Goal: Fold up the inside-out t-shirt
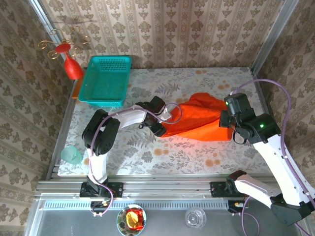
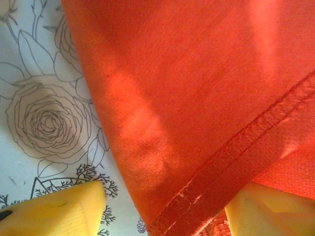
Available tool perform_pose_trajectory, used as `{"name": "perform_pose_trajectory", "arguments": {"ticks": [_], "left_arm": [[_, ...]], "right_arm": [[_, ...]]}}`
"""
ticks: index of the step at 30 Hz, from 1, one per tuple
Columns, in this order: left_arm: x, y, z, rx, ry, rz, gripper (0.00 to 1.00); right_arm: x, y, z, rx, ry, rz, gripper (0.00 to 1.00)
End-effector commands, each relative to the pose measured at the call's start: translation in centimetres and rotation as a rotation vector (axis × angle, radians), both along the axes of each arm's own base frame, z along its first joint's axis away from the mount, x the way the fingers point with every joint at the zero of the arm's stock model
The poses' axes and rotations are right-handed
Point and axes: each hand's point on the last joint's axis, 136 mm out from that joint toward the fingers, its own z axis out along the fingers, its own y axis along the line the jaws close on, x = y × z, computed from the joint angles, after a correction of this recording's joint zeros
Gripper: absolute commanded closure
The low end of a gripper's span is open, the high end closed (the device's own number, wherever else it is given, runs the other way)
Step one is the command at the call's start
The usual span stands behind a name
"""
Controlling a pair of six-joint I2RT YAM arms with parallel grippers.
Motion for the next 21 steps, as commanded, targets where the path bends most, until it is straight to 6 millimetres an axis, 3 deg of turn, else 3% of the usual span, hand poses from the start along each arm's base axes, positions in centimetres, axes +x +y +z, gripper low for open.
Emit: {"name": "perform_pose_trajectory", "arguments": {"ticks": [1,4,9,16,19,21], "left_arm": [[-0.6,1.6,-1.6,0.080,0.035,-0.010,0.34],[-0.2,2.0,-1.7,0.065,0.050,0.020,0.41],[-0.2,2.1,-1.6,0.017,0.089,0.056,0.67],[1.0,3.0,-1.1,-0.049,0.130,0.142,0.93],[2.2,2.8,1.4,-0.123,0.114,0.188,1.00],[3.3,2.4,4.5,-0.195,0.074,0.211,1.00]], "right_arm": [[-0.5,-0.9,0.8,-0.024,-0.020,-0.016,0.99],[-0.6,-1.1,1.1,-0.026,-0.032,-0.023,0.99],[-0.6,-1.5,1.7,-0.032,-0.061,-0.040,0.99],[-0.7,-2.3,1.9,-0.044,-0.087,-0.072,0.99],[-0.6,-2.5,1.9,-0.038,-0.101,-0.084,0.99],[-0.2,-2.5,1.9,-0.030,-0.112,-0.089,0.99]]}}
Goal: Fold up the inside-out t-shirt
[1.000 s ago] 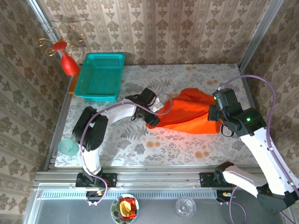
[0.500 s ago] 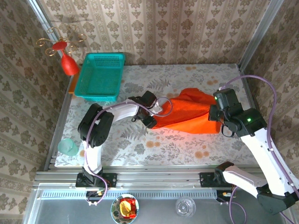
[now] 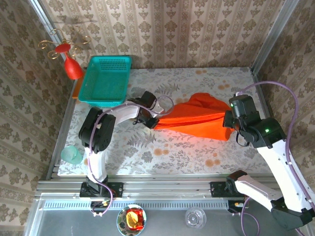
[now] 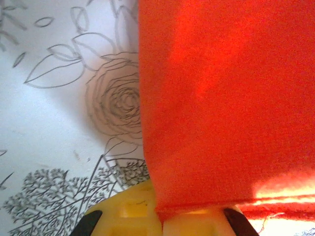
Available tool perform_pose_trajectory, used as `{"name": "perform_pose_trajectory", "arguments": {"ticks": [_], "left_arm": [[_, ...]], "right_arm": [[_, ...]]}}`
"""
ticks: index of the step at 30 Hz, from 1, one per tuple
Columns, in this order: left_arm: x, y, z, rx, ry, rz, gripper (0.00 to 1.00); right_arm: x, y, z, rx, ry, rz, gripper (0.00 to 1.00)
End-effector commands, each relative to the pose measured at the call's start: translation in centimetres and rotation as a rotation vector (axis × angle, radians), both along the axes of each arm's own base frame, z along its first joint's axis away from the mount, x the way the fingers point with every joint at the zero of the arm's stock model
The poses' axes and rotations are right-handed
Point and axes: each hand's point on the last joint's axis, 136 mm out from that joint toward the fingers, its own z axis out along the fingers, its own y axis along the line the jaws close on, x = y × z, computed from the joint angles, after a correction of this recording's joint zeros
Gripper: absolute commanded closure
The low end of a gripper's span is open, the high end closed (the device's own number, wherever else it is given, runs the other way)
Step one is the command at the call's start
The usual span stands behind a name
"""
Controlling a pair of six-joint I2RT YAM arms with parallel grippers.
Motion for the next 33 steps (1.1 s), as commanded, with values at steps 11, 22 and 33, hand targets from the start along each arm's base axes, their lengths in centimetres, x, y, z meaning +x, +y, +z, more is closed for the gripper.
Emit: {"name": "perform_pose_trajectory", "arguments": {"ticks": [11,22,33], "left_arm": [[3.8,2.1,29.1,-0.471,-0.416,0.199,1.00],[-5.0,10.6,51.0,-0.831,-0.913,0.319,1.00],[-4.4,12.5,51.6,-0.779,-0.931,0.415,1.00]], "right_arm": [[3.1,-1.2,6.5,-0.005,-0.220,-0.052,1.00],[-2.5,-3.4,22.0,0.048,-0.681,-0.052,1.00],[-1.5,-2.8,25.8,0.053,-0.787,-0.031,1.00]]}}
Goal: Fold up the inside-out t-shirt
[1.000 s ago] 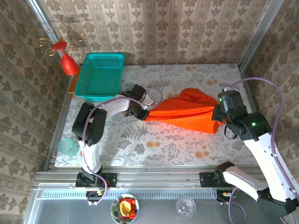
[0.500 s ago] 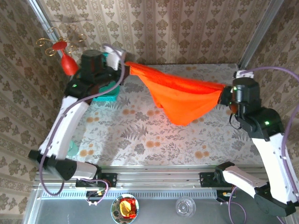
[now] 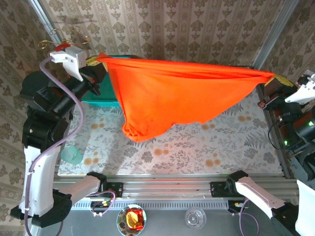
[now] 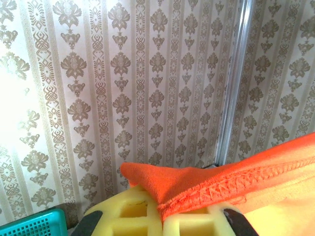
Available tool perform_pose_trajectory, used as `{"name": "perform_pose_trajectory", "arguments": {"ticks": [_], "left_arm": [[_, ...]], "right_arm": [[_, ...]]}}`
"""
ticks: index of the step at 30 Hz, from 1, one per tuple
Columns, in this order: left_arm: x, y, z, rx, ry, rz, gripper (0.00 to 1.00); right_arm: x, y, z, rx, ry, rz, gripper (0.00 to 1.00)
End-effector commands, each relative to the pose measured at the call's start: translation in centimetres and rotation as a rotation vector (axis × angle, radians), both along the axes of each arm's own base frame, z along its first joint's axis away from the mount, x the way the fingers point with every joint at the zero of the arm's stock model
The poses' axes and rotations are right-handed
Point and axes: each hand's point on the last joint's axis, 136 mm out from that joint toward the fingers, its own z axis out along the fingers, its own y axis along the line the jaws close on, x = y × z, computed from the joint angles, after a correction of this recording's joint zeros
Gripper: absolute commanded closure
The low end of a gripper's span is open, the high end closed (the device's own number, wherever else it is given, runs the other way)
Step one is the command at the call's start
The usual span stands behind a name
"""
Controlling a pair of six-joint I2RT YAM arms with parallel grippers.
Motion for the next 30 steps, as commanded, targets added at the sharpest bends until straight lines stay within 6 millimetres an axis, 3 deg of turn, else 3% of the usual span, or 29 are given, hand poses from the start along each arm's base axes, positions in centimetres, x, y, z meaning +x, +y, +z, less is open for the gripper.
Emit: {"name": "perform_pose_trajectory", "arguments": {"ticks": [1,5,8,12,15,19,23,25,27,30], "left_arm": [[5.3,0.0,-3.5,0.019,0.146,0.091,1.00],[10.6,-1.1,-6.7,0.028,0.253,0.105,1.00],[14.7,-1.4,-7.9,-0.022,0.314,0.093,1.00],[19.5,-0.9,-6.8,-0.106,0.334,0.092,1.00],[21.6,-0.8,-4.2,-0.129,0.291,0.087,1.00],[22.0,-0.4,-0.3,-0.147,0.225,0.092,1.00],[21.8,-0.4,0.0,-0.142,0.231,0.090,1.00],[21.5,-0.8,-1.2,-0.122,0.260,0.072,1.00],[21.1,-1.4,-3.7,-0.088,0.314,0.055,1.00],[19.2,-2.6,-9.0,-0.020,0.405,0.027,1.00]], "right_arm": [[3.7,0.0,-0.8,-0.049,0.061,-0.071,1.00],[8.5,0.8,-3.1,-0.091,0.139,-0.108,1.00],[12.1,1.0,-5.3,-0.104,0.194,-0.137,1.00],[16.6,0.6,-6.6,-0.072,0.219,-0.160,1.00],[18.9,-0.7,-5.7,-0.023,0.203,-0.186,1.00],[20.3,-1.3,-2.6,0.036,0.149,-0.170,1.00],[19.5,-1.8,-1.0,0.048,0.121,-0.179,1.00],[19.1,-1.8,-2.0,0.045,0.140,-0.174,1.00],[18.2,-1.8,-4.0,0.037,0.181,-0.167,1.00],[17.3,-1.5,-9.8,0.035,0.298,-0.141,1.00]]}}
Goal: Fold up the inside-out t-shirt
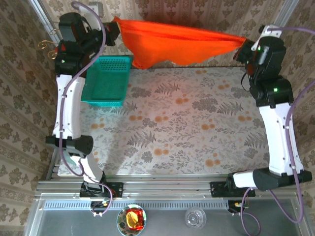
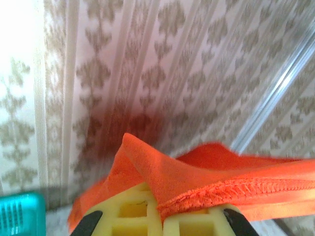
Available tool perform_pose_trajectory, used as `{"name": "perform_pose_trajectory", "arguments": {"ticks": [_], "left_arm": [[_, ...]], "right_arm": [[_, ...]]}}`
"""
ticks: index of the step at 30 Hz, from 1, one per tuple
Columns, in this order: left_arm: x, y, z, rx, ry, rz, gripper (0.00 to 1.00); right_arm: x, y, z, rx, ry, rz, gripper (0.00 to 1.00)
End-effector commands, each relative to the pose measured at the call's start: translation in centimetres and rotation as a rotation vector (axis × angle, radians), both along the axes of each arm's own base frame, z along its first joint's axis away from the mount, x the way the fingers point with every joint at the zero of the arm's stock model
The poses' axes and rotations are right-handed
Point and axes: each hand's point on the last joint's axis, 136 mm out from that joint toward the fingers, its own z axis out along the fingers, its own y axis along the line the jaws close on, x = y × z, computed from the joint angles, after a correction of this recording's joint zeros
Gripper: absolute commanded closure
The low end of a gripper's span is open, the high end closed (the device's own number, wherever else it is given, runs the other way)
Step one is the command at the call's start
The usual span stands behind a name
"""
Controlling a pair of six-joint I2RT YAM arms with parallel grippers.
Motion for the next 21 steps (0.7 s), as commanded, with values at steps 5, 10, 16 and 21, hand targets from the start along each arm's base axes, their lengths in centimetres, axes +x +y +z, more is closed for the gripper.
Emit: {"name": "perform_pose_trajectory", "arguments": {"ticks": [5,10,16,21], "left_arm": [[-4.6,-1.8,-18.1,0.165,0.272,-0.038,1.00],[-9.5,-3.6,-33.7,0.267,0.585,-0.085,1.00],[-14.6,-3.8,-44.7,0.407,0.797,-0.077,1.00],[-16.0,-3.4,-47.9,0.421,0.863,-0.061,1.00]], "right_arm": [[-3.4,0.0,-19.4,0.054,0.403,0.011,1.00],[-7.4,1.9,-34.3,0.185,0.741,0.061,0.97],[-12.3,3.9,-43.7,0.357,1.014,0.046,0.85],[-13.2,4.7,-43.7,0.343,1.044,0.062,0.73]]}}
